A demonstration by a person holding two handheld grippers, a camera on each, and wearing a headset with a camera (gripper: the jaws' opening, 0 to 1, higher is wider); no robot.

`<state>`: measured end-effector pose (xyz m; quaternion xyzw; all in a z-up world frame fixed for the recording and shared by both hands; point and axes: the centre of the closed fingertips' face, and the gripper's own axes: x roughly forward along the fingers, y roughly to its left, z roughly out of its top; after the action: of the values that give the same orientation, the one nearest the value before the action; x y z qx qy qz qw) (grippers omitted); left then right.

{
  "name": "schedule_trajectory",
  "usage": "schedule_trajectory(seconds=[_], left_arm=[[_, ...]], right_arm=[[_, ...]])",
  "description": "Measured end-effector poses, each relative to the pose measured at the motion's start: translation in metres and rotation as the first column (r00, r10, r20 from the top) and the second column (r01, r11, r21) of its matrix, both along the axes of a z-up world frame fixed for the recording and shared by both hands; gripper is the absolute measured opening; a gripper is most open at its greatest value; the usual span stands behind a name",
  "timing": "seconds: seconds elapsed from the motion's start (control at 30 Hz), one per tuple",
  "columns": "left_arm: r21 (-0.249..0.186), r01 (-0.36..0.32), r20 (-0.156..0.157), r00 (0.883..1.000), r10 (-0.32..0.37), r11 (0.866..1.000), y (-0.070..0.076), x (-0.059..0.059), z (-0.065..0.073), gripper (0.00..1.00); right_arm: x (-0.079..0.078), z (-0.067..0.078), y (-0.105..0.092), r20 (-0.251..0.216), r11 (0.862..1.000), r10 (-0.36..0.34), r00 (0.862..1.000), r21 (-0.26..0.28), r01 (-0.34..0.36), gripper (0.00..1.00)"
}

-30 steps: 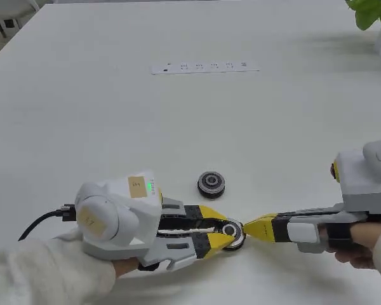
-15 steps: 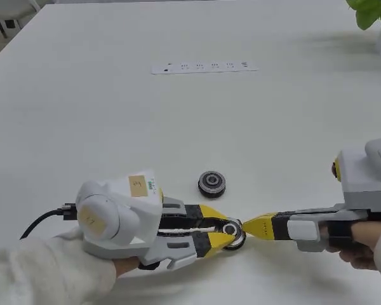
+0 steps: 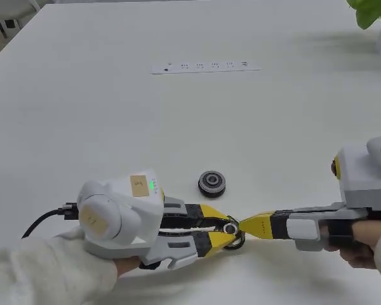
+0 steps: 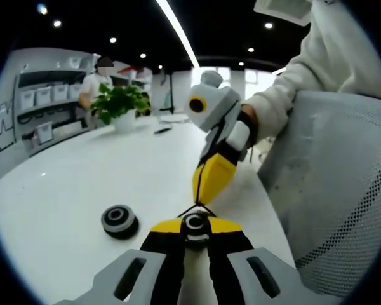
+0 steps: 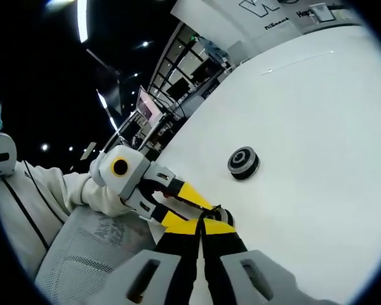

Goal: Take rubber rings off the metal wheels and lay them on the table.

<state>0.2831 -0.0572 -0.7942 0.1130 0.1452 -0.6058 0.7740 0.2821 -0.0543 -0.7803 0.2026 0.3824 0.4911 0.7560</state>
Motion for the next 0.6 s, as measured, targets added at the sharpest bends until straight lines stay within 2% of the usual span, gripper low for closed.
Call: schedule_trajectory(seconds=[0.2,0.3,0.6], left_arm=[[0.0,-0.003,-0.001,1.0,0.003,1.0,0.0,0.0,0.0,0.13],[0.0,-0.008,-0.006,1.0,0.008,1.0,0.0,0.001,0.0,0.13],[0.003,-0.015,-0.008,1.0,0.015,1.0,0.0,0.001,0.0,0.14]], right_arm=[[0.003,0.003,-0.001,0.007,1.0,-0.013,1.0,0.012,0.012,0.0],[0.003,0.001,-0.001,0.036,1.0,-0.003,0.999,-0.012,0.003,0.0],[0.008,-0.008,-0.008,0.03,0.998,-0.028,0.999,-0.056,0.029,0.0]])
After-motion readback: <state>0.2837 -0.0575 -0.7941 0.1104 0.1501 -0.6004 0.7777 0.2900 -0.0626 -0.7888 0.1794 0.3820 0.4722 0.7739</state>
